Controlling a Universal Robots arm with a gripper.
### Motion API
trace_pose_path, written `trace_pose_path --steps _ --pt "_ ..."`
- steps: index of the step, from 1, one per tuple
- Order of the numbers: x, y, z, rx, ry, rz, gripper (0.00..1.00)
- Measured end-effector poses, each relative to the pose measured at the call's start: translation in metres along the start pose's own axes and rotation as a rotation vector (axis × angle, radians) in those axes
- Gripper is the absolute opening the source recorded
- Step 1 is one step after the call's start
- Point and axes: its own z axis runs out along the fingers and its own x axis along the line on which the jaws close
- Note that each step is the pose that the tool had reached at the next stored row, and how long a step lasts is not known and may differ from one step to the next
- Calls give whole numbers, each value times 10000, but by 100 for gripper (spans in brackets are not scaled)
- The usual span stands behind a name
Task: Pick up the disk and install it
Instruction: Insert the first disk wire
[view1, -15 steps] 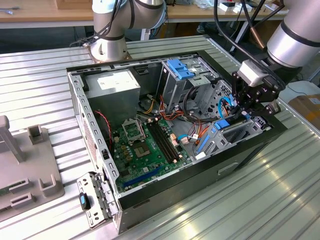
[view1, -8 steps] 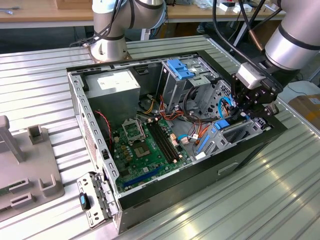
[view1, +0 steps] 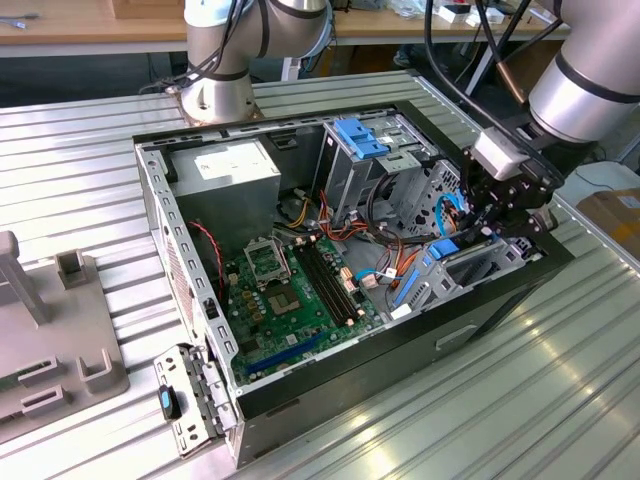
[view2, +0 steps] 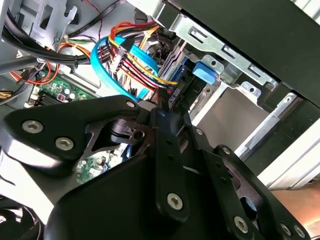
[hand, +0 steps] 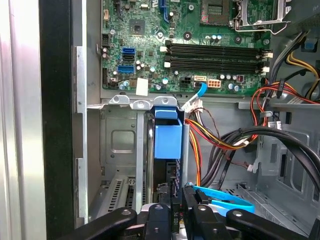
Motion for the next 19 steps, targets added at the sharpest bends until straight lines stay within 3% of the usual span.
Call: trace_pose_path --steps 3,9,12,19 --pt "-3 -3 -40 1 -4 1 24" --pt "-17 -23 -296 0 -2 0 24" --pt "-21 -28 -378 0 -2 0 24" --pt "-22 -29 -389 0 1 0 24"
